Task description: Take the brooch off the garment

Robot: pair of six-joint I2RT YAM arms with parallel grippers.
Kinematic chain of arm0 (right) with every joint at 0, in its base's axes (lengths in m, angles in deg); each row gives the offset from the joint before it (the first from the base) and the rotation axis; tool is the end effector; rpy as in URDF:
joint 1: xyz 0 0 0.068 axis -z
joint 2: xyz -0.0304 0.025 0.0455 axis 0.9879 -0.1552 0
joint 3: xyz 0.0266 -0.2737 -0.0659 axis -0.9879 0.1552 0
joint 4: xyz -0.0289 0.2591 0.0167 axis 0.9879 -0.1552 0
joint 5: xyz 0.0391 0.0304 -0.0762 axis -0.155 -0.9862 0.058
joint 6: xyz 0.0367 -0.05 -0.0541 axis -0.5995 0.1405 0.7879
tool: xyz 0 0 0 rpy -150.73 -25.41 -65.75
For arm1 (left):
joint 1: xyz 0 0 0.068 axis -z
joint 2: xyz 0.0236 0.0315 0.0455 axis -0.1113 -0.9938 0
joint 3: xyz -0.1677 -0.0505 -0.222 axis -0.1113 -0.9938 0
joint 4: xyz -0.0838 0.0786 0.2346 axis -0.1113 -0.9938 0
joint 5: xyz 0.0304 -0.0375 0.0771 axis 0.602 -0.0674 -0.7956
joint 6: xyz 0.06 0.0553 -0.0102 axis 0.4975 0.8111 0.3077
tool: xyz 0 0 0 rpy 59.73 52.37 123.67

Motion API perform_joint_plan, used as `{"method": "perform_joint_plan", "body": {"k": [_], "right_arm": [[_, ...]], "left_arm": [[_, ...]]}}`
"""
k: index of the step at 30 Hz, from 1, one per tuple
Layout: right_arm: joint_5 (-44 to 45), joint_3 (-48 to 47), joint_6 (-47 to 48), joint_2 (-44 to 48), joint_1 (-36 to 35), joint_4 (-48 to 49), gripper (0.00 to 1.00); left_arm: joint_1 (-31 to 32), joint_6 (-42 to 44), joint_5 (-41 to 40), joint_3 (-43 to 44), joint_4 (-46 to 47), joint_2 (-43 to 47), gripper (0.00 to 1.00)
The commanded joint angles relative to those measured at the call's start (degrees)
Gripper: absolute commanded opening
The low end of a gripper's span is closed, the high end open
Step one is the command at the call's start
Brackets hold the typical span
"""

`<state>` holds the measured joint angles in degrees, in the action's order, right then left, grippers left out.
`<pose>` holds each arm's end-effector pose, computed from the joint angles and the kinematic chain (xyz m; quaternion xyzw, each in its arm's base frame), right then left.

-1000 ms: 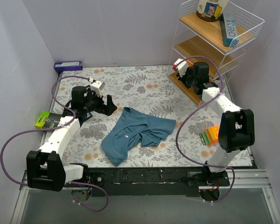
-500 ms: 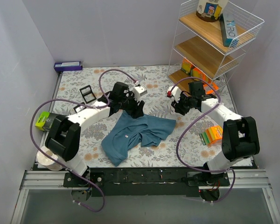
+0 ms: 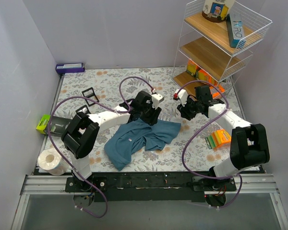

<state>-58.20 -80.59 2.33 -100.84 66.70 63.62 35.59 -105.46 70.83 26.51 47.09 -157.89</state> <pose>0.3211 0.1080 0.2079 -0.4839 0.7904 0.0833 0.3663 0.3034 -0.2920 0.1883 0.0640 0.9244 -0.3059 0.2188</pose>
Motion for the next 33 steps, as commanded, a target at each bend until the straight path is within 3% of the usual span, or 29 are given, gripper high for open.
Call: {"method": "perform_joint_plan", "body": {"k": [1,8,13,18,20,23,28,32,33], "right_arm": [[0.2,0.5,-2.0,1.2,0.1,2.0,0.46],[-0.2,1.1,-1.6,0.2,0.1,2.1,0.45],[-0.8,0.6,-0.7,-0.9,0.2,1.8,0.44],[-0.6,-0.6,-0.1,-2.4,0.1,1.7,0.44],[-1.0,-0.7,-0.1,-2.5,0.1,1.7,0.44],[-1.5,-0.7,0.0,-2.6,0.2,1.6,0.44],[-1.7,0.3,0.3,-2.9,0.1,2.0,0.45],[-1.7,0.5,0.3,-2.9,0.2,2.2,0.44],[-1.7,0.6,0.3,-2.9,0.1,2.3,0.44]], "left_arm": [[-0.2,-1.4,-7.6,0.5,0.5,0.0,0.46],[-0.2,-1.4,-4.8,0.4,1.8,-2.2,0.46],[-0.2,-0.7,-4.6,1.1,2.6,-4.2,0.33],[-0.2,-0.5,-5.0,1.5,2.6,-4.7,0.3],[-0.2,-0.8,-5.1,1.4,2.6,-4.8,0.32],[-0.3,-1.2,-6.2,1.6,3.0,-5.1,0.45],[-0.3,-0.5,-6.1,1.9,3.2,-6.1,0.45],[-0.3,-0.3,-5.3,2.0,3.1,-6.4,0.34],[-0.3,-0.3,-5.2,2.0,3.1,-6.4,0.27]]}}
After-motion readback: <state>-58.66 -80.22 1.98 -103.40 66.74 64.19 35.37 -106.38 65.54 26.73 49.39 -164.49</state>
